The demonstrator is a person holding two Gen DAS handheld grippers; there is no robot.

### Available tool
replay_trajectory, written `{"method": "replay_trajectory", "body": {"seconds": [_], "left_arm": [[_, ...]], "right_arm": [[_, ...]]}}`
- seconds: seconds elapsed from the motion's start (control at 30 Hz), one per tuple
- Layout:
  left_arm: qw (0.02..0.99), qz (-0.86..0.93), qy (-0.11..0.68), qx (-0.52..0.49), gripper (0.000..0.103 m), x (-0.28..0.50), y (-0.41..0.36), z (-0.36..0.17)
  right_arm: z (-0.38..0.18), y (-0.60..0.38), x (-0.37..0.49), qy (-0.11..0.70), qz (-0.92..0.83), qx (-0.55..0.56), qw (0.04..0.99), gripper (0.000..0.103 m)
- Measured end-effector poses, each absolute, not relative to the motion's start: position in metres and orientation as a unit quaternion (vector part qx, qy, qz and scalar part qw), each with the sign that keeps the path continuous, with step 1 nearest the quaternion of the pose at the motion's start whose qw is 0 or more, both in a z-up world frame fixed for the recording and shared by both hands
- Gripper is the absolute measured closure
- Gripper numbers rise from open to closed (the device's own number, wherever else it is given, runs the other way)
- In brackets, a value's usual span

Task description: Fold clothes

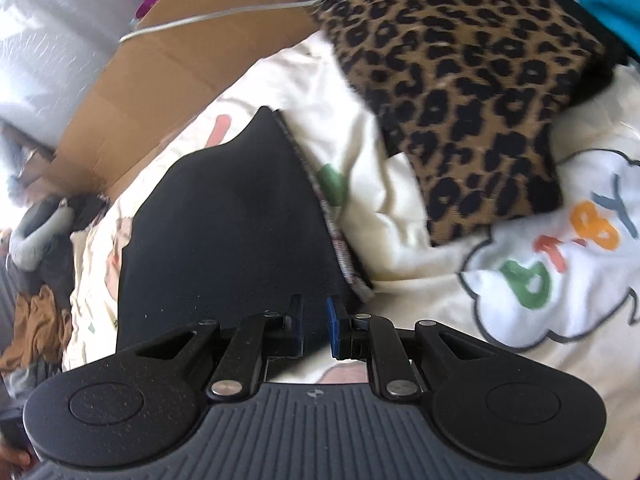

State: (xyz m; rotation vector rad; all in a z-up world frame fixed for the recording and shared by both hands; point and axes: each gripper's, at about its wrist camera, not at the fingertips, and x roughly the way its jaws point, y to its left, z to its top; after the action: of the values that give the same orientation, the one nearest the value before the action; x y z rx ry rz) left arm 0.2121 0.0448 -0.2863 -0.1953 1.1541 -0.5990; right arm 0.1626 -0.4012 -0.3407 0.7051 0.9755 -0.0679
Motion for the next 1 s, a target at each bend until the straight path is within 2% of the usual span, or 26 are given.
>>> {"method": "replay_trajectory", "body": {"seconds": [0.2,0.3,0.43,0.5,0.77,1.0], "left_arm": [[0.784,-0.294,0.542,-0.074,0.102,0.22,0.024,-0.301],[0.79,-0.272,0.55,-0.025,0.101,0.218,0.02,-0.313],[0.789,-0.226,0.572,-0.015,0.101,0.221,0.03,-0.33],[0.79,-0.214,0.574,-0.013,0.101,0.221,0.036,-0.332],[0.813,-0.203,0.545,-0.029,0.1,0.222,0.052,-0.299],[0.803,-0.276,0.526,-0.052,0.096,0.219,0.017,-0.288]], "right_arm": [[-0.35,-0.393,0.179,0.469,-0.032,0.289,0.834,0.09],[-0.356,-0.394,0.184,0.474,-0.038,0.27,0.837,0.089],[-0.364,-0.4,0.188,0.481,-0.045,0.262,0.836,0.098],[-0.363,-0.401,0.187,0.479,-0.047,0.252,0.839,0.098],[-0.338,-0.406,0.172,0.462,-0.056,0.249,0.85,0.097],[-0.338,-0.383,0.172,0.472,-0.021,0.234,0.849,0.097]]}}
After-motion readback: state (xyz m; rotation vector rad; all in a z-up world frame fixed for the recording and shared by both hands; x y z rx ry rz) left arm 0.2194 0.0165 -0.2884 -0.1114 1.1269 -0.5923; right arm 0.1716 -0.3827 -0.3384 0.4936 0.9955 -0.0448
